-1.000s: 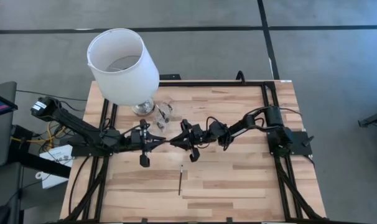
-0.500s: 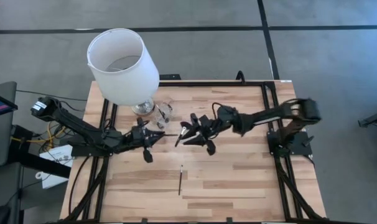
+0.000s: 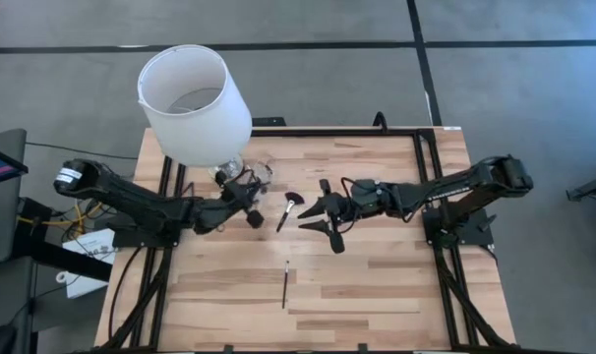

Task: Put items in baskets/containers
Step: Put the black eyeshadow brush in the transparent organizer

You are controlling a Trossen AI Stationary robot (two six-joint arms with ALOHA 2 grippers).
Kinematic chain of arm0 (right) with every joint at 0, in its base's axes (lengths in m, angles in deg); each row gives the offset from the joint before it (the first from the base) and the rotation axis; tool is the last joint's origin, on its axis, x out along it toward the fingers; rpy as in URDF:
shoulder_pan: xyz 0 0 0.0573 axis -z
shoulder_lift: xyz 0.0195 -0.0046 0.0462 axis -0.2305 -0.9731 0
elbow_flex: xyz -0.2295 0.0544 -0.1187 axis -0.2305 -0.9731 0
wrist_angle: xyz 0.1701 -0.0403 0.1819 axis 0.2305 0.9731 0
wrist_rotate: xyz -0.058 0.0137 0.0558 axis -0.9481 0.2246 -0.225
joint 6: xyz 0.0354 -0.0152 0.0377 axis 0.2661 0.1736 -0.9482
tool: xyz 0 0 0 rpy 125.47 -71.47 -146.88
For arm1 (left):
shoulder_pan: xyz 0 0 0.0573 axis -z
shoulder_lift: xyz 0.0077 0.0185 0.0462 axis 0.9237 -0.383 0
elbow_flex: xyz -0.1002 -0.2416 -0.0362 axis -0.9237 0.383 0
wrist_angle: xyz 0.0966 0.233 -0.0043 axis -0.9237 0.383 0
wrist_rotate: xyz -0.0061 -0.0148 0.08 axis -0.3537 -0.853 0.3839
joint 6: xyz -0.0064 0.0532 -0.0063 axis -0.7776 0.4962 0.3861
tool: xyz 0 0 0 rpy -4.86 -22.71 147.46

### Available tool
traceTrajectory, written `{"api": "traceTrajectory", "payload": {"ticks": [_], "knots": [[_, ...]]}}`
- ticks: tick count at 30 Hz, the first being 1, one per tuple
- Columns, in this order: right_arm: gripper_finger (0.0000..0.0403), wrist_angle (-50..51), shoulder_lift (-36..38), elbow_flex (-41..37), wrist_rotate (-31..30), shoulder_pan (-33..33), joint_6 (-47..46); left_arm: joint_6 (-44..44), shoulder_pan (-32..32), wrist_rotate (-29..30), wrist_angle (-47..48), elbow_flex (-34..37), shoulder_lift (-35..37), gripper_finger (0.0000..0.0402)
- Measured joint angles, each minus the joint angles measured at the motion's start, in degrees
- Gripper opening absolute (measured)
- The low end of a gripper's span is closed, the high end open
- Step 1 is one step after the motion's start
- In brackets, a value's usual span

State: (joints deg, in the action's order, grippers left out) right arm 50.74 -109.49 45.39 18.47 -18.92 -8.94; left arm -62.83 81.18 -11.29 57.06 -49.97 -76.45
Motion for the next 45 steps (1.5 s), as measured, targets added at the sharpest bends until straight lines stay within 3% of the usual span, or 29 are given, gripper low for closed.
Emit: {"api": "traceTrajectory", "payload": {"ticks": [4, 10, 15, 18, 30, 36, 45], "knots": [[0.0102, -0.2, 0.0, 0.0, 0.0, 0.1, -0.1, 0.0, -3.7, 2.0, -0.5, 0.0, -4.0, 0.0017], [0.0102, 0.5, 0.0, 0.0, -0.1, 0.0, -0.1, 0.1, -7.6, 2.9, -1.2, 0.0, -4.6, 0.0017], [0.0102, 1.4, 0.0, 0.0, -0.1, 0.0, -0.1, -3.5, -11.9, -2.8, -1.2, 0.0, -5.0, 0.0018], [0.0102, 1.4, 0.0, 0.0, -0.1, 0.0, -0.1, -4.0, -13.4, -3.0, -1.2, 0.0, -6.7, 0.0017], [0.0102, 1.4, 0.0, 0.0, -0.1, 0.0, -0.1, -4.4, -14.5, -0.5, -4.5, 0.0, -15.6, 0.0020], [0.0102, 1.4, 0.0, 0.0, -0.1, 0.0, -0.1, -6.2, -14.5, -6.9, -4.6, 0.0, -14.5, 0.0033], [0.0102, 1.4, 0.0, 0.0, -0.1, 0.0, -0.1, -6.2, -14.9, -7.1, -4.4, 0.0, -13.6, 0.0086]]}}
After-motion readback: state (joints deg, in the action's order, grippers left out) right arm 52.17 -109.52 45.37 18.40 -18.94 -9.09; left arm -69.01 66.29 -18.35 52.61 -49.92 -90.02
